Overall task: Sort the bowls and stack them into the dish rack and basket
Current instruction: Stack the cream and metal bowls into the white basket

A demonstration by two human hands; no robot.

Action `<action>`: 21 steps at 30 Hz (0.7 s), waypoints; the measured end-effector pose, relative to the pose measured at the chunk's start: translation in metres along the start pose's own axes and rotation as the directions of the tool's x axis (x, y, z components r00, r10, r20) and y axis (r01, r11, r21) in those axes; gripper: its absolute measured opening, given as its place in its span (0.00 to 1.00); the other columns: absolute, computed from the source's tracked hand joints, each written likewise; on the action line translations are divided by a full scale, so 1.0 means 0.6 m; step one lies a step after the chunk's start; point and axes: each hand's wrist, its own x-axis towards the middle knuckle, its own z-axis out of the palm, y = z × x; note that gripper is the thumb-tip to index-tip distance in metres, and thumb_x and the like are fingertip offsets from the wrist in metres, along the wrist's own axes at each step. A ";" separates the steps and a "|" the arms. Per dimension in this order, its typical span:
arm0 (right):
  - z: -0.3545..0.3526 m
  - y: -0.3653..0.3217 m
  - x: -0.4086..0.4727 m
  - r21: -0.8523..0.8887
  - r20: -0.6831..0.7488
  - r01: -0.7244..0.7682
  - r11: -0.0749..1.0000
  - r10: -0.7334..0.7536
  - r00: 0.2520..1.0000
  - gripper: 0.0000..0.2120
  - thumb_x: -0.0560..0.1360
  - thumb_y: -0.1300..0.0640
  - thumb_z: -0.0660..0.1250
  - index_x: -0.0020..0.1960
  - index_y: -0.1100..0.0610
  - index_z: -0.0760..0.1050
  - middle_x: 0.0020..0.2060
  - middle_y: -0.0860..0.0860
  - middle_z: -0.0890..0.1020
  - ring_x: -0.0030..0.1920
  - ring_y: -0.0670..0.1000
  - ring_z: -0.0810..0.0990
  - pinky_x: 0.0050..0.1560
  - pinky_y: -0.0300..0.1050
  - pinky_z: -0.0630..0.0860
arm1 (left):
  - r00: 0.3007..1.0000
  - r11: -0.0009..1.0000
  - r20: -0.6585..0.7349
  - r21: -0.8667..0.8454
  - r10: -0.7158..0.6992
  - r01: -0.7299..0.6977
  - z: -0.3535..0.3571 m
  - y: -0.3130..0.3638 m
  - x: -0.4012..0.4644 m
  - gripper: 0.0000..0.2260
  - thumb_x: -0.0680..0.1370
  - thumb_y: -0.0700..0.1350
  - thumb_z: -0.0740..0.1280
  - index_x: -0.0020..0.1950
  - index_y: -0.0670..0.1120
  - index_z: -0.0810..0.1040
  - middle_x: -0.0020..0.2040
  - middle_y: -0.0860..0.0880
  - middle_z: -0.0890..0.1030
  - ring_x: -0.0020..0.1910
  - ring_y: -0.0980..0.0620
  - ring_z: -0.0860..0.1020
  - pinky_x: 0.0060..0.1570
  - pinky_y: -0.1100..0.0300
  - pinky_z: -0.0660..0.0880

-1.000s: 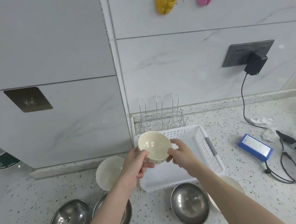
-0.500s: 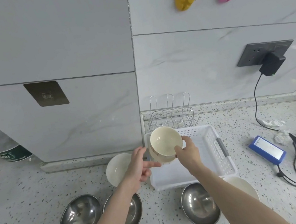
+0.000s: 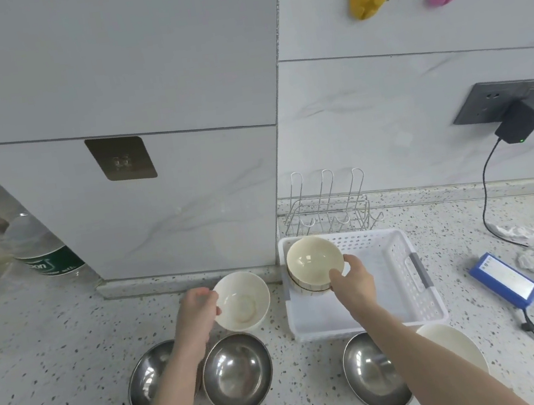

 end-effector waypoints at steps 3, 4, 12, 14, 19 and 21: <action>0.002 -0.002 -0.001 -0.014 -0.012 0.004 1.000 -0.004 1.000 0.22 0.75 0.57 0.61 0.69 0.54 0.69 0.48 0.59 0.83 0.50 0.60 0.81 0.52 0.55 0.79 | 0.997 0.994 0.001 0.075 -0.081 0.080 -0.015 -0.006 0.015 0.10 0.78 0.47 0.64 0.59 0.48 0.73 0.49 0.43 0.80 0.34 0.49 0.74 0.46 0.41 0.79; 0.002 -0.001 0.000 -0.019 -0.009 0.006 1.000 -0.006 1.000 0.22 0.75 0.57 0.61 0.69 0.54 0.69 0.48 0.59 0.83 0.49 0.59 0.81 0.52 0.55 0.79 | 0.994 0.988 0.023 0.107 -0.111 0.108 -0.018 -0.009 0.020 0.15 0.78 0.49 0.64 0.64 0.47 0.71 0.52 0.44 0.80 0.38 0.47 0.77 0.44 0.46 0.79; -0.004 0.001 -0.005 0.020 0.058 -0.035 0.999 0.034 0.998 0.26 0.77 0.57 0.60 0.74 0.50 0.64 0.41 0.55 0.85 0.36 0.50 0.80 0.37 0.43 0.76 | 0.973 0.897 0.150 0.432 -0.174 0.094 -0.015 -0.018 0.045 0.12 0.76 0.47 0.62 0.55 0.41 0.74 0.40 0.44 0.77 0.31 0.48 0.73 0.33 0.58 0.68; -0.006 0.000 -0.011 0.033 0.097 -0.057 0.998 0.054 0.994 0.28 0.78 0.57 0.61 0.77 0.50 0.59 0.35 0.53 0.84 0.28 0.47 0.77 0.29 0.39 0.70 | 0.950 0.886 0.197 0.444 -0.243 0.134 -0.016 -0.017 0.047 0.09 0.77 0.46 0.62 0.54 0.44 0.74 0.40 0.45 0.80 0.26 0.51 0.68 0.29 0.62 0.62; -0.017 0.007 -0.020 0.091 0.132 -0.129 0.988 0.116 0.984 0.32 0.79 0.46 0.63 0.79 0.51 0.55 0.37 0.54 0.85 0.27 0.47 0.77 0.29 0.38 0.68 | 0.929 0.907 0.212 0.362 -0.303 0.213 -0.007 -0.024 0.051 0.06 0.77 0.41 0.63 0.52 0.41 0.75 0.36 0.42 0.79 0.26 0.51 0.68 0.25 0.64 0.58; -0.022 0.010 -0.020 0.110 0.123 -0.134 0.985 0.120 0.985 0.33 0.78 0.44 0.63 0.78 0.51 0.55 0.38 0.53 0.85 0.27 0.47 0.77 0.30 0.39 0.68 | 0.936 0.922 0.199 0.319 -0.290 0.218 -0.005 -0.025 0.049 0.05 0.76 0.39 0.64 0.51 0.40 0.75 0.32 0.44 0.77 0.24 0.51 0.69 0.23 0.65 0.58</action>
